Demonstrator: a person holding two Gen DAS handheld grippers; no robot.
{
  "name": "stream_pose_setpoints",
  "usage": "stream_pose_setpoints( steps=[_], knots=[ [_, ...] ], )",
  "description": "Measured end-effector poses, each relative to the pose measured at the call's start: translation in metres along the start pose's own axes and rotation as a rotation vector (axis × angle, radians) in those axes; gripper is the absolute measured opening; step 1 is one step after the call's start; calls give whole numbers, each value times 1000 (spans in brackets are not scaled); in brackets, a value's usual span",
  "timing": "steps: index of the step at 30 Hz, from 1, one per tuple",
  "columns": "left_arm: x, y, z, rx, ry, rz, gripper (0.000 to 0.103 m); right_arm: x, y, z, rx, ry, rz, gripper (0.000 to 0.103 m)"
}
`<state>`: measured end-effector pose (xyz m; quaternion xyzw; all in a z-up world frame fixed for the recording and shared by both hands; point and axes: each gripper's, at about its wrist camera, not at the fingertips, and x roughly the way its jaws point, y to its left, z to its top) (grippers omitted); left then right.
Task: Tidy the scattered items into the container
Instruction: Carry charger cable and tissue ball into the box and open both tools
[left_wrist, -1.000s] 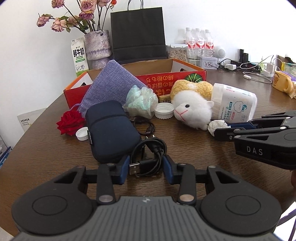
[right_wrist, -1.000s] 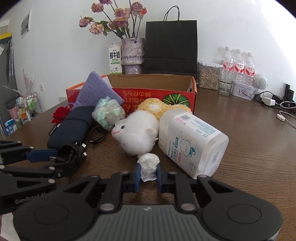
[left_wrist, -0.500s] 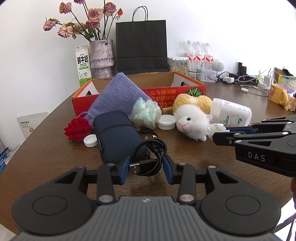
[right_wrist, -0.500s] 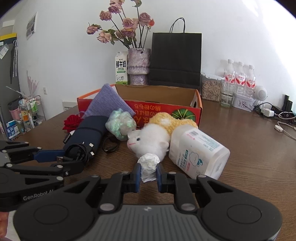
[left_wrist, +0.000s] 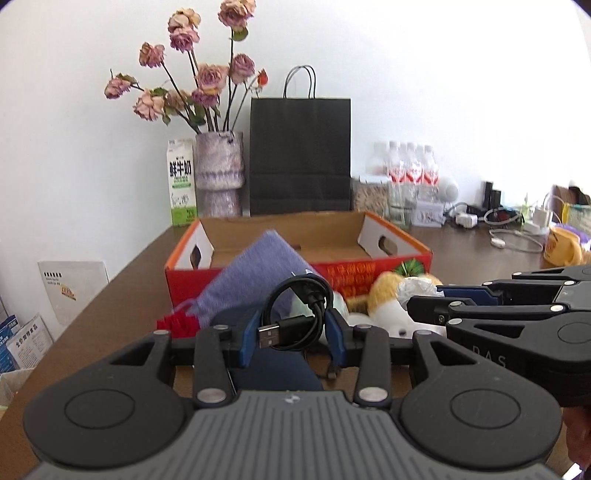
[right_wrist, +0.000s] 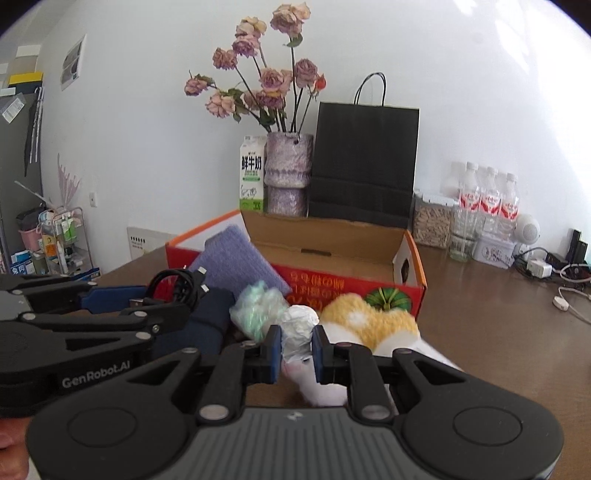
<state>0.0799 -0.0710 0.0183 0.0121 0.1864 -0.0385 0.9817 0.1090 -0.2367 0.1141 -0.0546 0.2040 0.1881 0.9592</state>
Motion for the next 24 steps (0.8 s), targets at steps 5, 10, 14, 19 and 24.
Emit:
stream_pose_setpoints(
  steps=[5,10,14,19,24],
  knots=[
    [9,13,25,-25,-73,3,39,15,2,28,6,-60,-18,16],
    [30,25,52,-59,-125,29,39,38,-1,56,55,-128,-28,16],
    [50,38,73,-110,-162,37,39,66,-8,73,108,-156,-42,16],
    [94,47,95,-131,-182,58,39,108,-17,85,142,-169,-74,16],
    [136,58,80,-140,-93,88,39,140,-25,68,156,-110,-70,16]
  ],
)
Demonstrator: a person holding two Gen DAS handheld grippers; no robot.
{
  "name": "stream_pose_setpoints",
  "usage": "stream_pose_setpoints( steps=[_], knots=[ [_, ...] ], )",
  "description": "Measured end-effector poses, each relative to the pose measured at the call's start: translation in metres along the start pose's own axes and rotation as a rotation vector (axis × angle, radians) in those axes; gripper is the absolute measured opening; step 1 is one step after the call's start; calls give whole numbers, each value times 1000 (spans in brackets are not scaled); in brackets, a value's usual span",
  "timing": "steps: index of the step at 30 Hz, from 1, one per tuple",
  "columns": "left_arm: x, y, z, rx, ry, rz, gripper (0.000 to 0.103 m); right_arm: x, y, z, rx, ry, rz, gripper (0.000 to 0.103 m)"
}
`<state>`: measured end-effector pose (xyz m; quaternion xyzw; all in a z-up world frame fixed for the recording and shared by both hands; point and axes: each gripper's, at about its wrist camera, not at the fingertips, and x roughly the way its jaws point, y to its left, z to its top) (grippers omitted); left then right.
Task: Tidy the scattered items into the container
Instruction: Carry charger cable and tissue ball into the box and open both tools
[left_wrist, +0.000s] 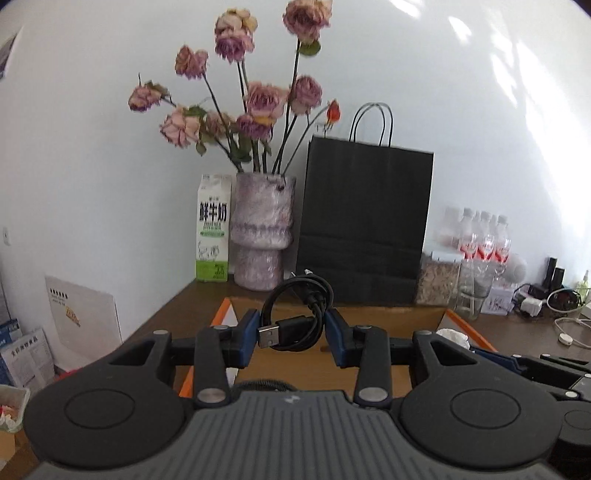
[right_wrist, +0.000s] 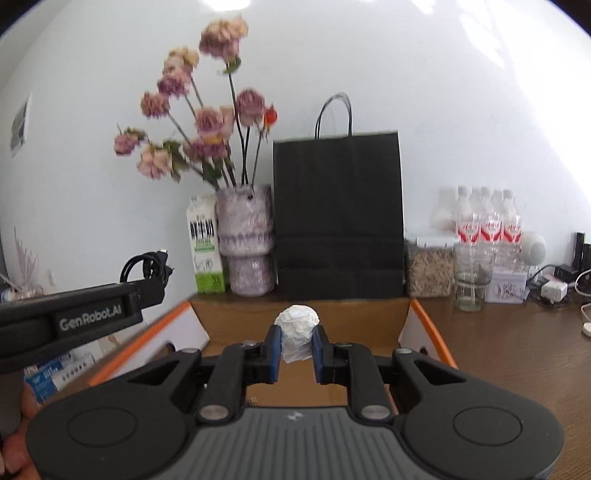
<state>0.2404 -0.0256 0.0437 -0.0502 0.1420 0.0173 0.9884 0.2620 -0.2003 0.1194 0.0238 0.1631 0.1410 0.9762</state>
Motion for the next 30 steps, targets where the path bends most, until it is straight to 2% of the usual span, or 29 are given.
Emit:
stream_pose_setpoints(
  steps=[2,15,17,18,20,21,22,25,30],
  knots=[
    [7,5,-3,-18,28,5,39,4,-1,-3,8,14,4,16],
    [10,2,-12,12,51,24,39,5,1,-8,-2,14,-25,16],
    [9,1,-12,16,47,26,42,6,1,-9,-5,17,-26,17],
    [7,1,-12,19,43,33,49,6,1,-10,-6,21,-26,20],
    [3,-1,-12,28,26,54,103,7,2,-10,-4,27,-33,32],
    [0,-2,-12,31,2,72,103,7,2,-10,-1,24,-36,62],
    [-4,-3,-11,35,-20,86,103,5,3,-11,1,15,-44,100],
    [-8,-2,-9,25,-33,95,103,-2,6,-10,-17,-28,-81,103],
    [-7,1,-10,6,-17,103,103,-4,5,-10,-11,-22,-81,103]
  ],
)
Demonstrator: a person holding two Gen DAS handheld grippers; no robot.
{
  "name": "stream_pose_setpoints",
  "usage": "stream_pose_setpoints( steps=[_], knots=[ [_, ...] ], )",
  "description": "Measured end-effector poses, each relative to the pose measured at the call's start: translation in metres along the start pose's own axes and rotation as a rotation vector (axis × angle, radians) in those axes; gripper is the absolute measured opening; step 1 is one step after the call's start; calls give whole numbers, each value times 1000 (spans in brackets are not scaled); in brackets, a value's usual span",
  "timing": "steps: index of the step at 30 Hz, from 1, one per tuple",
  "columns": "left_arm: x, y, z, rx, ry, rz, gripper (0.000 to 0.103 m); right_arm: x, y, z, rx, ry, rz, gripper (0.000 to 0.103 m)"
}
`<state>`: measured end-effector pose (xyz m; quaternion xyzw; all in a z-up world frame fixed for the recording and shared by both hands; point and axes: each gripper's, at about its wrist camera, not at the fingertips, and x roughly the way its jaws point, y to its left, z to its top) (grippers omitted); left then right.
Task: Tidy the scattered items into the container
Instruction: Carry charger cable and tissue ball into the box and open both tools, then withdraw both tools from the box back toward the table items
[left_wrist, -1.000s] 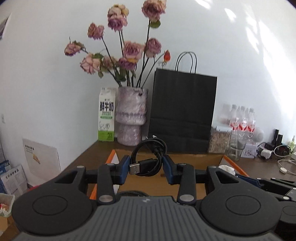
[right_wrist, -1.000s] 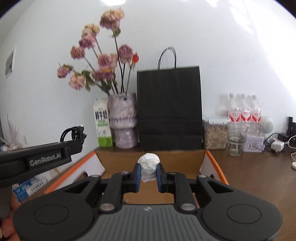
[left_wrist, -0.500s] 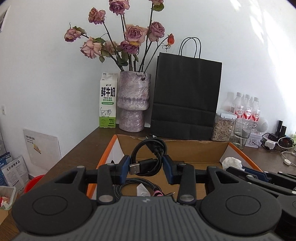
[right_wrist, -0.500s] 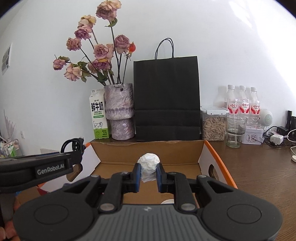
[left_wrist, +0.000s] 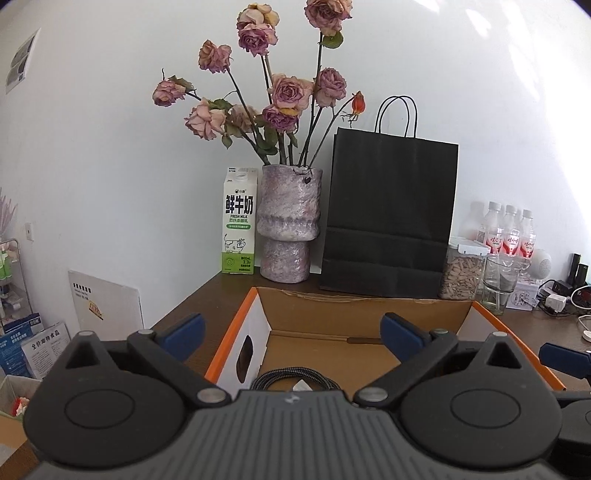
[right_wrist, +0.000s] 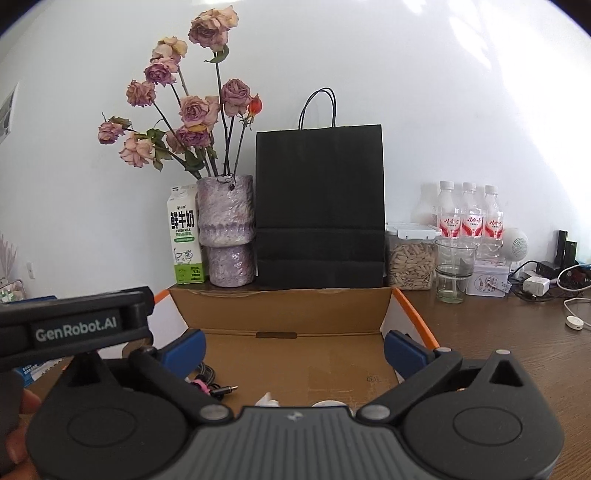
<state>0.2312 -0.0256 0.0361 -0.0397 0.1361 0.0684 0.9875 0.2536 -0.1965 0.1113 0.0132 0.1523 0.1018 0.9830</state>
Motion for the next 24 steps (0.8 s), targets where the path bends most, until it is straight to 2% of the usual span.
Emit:
stream_pose_setpoints(
  steps=[24],
  knots=[
    [0,2,-1,-3,0,2,103,-4,4,1,-12,-4,-12,103]
  ],
)
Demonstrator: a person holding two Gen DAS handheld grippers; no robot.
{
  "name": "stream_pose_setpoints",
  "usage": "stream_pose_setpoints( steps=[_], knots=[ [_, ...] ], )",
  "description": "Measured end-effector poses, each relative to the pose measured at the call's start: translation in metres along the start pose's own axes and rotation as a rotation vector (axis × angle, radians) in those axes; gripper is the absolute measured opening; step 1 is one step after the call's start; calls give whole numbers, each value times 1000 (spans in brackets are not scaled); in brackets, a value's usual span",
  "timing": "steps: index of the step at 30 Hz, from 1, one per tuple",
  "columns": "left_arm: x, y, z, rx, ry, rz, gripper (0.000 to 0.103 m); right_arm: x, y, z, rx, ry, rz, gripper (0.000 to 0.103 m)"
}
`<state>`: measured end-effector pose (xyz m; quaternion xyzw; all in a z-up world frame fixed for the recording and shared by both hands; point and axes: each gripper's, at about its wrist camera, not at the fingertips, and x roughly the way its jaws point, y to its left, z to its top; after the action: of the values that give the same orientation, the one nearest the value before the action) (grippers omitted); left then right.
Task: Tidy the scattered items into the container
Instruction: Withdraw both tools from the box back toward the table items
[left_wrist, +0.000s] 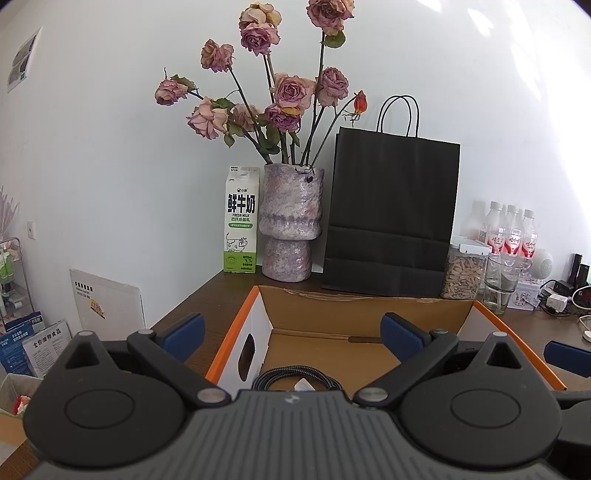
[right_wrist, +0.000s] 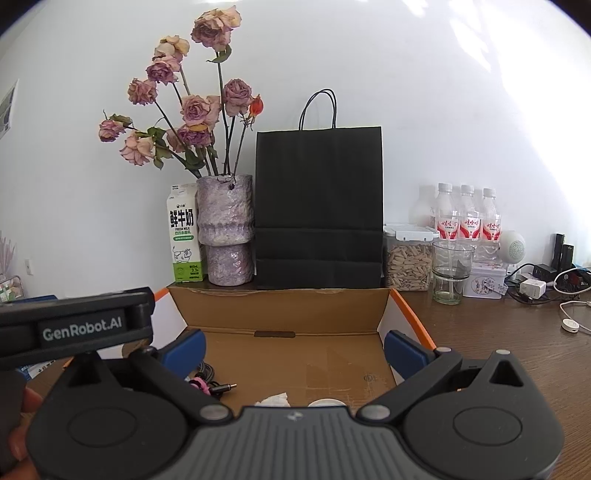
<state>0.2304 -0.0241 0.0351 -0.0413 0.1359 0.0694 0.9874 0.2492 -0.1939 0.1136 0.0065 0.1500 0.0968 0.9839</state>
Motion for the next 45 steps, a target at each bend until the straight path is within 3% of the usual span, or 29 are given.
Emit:
stream_pose_setpoints(
  steps=[12,25,40,45],
  knots=[
    [-28,5,12,12,-36,48,103,-28,2,12,-18,-11,18,103],
    [-82,20,3,32,1,60,103,-85,-22,2,-68,7,-6,103],
    [-129,55,-61,78,161,99,103,-113,-89,-46,-236,219,-54,103],
    [-139,62,-72,77,199,87,103,-98,-101,-53,-270,304,-6,103]
  ],
)
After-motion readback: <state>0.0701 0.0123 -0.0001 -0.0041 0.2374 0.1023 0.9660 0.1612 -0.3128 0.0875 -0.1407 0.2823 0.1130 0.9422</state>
